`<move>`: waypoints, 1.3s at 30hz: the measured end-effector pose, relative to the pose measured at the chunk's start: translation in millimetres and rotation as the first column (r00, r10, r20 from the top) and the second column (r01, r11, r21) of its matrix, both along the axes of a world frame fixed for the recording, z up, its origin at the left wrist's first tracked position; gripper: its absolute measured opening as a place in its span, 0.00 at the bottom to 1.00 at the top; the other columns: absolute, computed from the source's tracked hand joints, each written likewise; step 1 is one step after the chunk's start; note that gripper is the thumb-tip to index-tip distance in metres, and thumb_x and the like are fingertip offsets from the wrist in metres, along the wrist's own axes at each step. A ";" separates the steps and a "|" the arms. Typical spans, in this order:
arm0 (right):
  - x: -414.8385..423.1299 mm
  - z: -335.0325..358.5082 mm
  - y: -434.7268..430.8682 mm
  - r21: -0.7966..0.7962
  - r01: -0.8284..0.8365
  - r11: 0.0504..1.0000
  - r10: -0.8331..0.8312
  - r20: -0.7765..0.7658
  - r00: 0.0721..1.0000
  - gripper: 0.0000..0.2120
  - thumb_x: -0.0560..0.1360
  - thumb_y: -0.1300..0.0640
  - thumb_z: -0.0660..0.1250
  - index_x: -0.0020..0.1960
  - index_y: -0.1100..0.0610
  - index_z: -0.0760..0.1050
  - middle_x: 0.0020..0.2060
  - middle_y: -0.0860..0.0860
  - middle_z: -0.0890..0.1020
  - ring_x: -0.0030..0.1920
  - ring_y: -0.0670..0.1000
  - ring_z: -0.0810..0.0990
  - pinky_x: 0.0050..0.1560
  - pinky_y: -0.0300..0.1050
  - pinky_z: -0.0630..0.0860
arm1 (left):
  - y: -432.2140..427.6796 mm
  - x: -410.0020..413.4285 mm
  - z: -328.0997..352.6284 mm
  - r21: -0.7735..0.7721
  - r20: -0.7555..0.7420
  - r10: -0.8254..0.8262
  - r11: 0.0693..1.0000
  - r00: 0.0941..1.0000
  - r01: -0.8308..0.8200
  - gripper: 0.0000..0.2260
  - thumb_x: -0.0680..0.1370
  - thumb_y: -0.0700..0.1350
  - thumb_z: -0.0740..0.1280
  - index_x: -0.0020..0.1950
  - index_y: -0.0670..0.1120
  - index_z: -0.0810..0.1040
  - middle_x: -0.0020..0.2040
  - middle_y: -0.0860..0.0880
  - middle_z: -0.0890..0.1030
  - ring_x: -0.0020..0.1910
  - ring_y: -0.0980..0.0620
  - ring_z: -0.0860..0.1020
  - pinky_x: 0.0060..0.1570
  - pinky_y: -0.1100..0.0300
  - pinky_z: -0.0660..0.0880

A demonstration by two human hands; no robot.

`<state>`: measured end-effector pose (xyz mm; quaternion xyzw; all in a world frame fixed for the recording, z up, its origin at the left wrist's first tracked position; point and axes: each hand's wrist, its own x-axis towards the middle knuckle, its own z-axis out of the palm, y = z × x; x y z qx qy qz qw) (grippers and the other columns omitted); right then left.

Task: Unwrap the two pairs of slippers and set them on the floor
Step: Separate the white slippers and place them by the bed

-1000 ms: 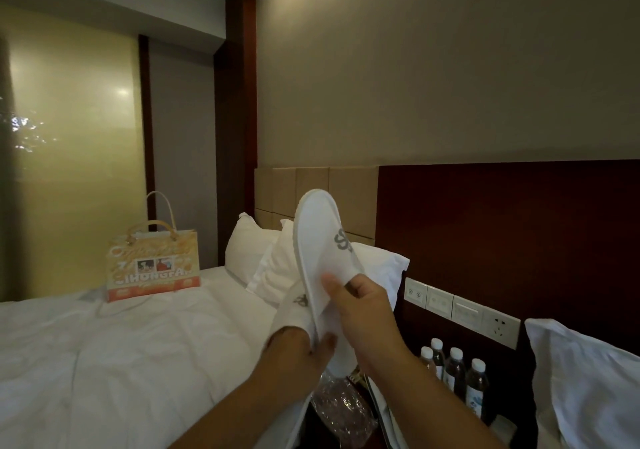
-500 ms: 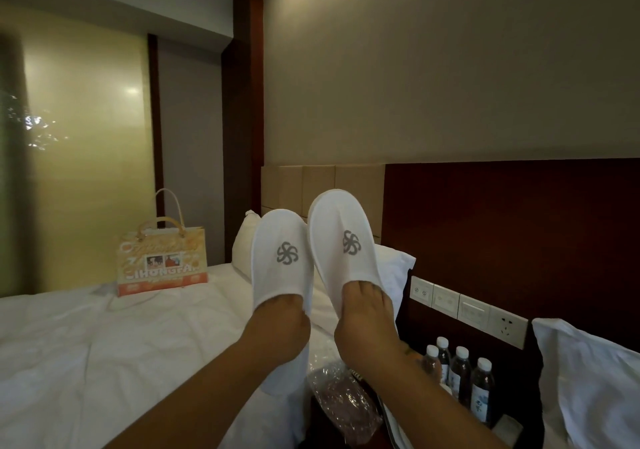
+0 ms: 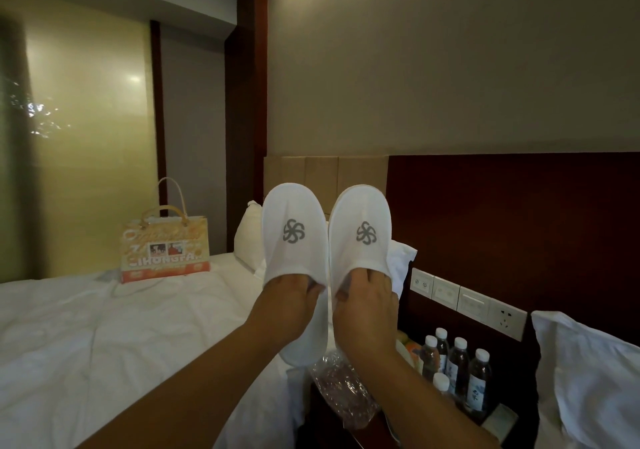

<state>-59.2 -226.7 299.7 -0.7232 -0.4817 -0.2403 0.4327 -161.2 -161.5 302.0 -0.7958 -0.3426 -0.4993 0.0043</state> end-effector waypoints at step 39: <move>22.6 32.7 -8.0 0.495 -0.590 0.637 0.611 -0.791 -0.003 0.13 0.73 0.44 0.69 0.56 0.46 0.79 0.48 0.46 0.86 0.51 0.53 0.84 0.48 0.55 0.82 | -21.4 -10.1 34.5 -0.636 0.646 -0.105 0.474 0.756 0.609 0.15 0.83 0.39 0.58 0.68 0.37 0.70 0.60 0.38 0.77 0.54 0.44 0.76 0.63 0.44 0.72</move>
